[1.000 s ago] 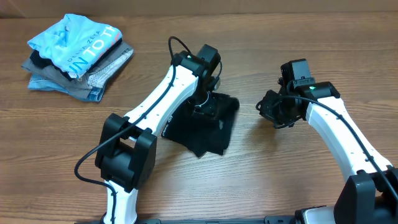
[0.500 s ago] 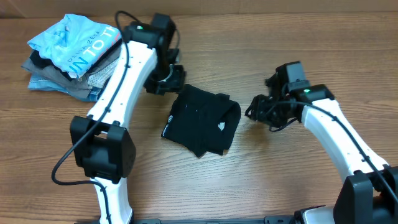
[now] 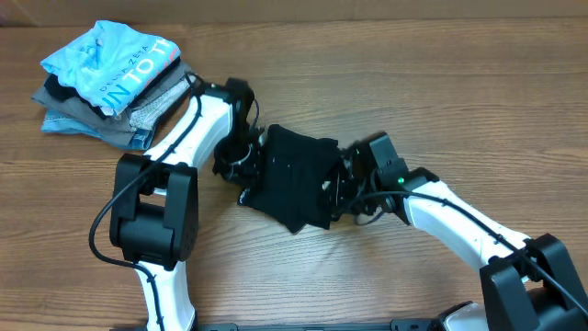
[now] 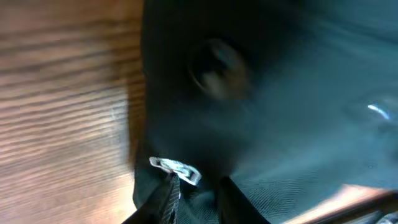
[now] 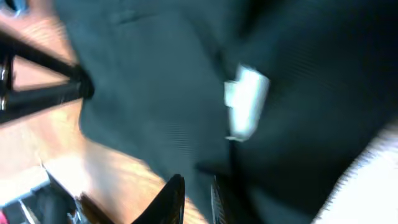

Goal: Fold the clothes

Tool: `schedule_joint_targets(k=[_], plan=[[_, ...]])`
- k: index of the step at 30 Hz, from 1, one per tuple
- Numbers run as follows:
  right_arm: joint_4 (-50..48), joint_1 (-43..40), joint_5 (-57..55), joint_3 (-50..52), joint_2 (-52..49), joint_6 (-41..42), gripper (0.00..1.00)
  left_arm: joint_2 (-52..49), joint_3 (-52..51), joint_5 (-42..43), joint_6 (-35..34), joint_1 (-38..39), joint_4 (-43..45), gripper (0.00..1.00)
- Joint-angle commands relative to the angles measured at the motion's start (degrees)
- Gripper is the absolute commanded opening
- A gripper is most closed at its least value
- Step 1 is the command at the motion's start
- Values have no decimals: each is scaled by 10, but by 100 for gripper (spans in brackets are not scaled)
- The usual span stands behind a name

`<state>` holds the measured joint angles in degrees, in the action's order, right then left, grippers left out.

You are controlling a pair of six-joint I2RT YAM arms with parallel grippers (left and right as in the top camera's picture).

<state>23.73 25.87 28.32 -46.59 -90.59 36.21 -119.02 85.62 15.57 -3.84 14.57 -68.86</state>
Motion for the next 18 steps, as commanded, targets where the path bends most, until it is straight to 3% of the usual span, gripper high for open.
schedule_joint_targets(k=[1,7,12,18], plan=[[-18,-2,-45,40,8,136,19,6,-44,-29,17,-11,24,25],[-35,-2,-39,56,7,140,19,6,-28,-20,8,-28,18,30],[-12,-12,-8,26,20,43,18,8,60,9,13,-46,-53,42],[104,-22,-47,-67,60,-78,20,8,179,10,33,-57,-102,52]])
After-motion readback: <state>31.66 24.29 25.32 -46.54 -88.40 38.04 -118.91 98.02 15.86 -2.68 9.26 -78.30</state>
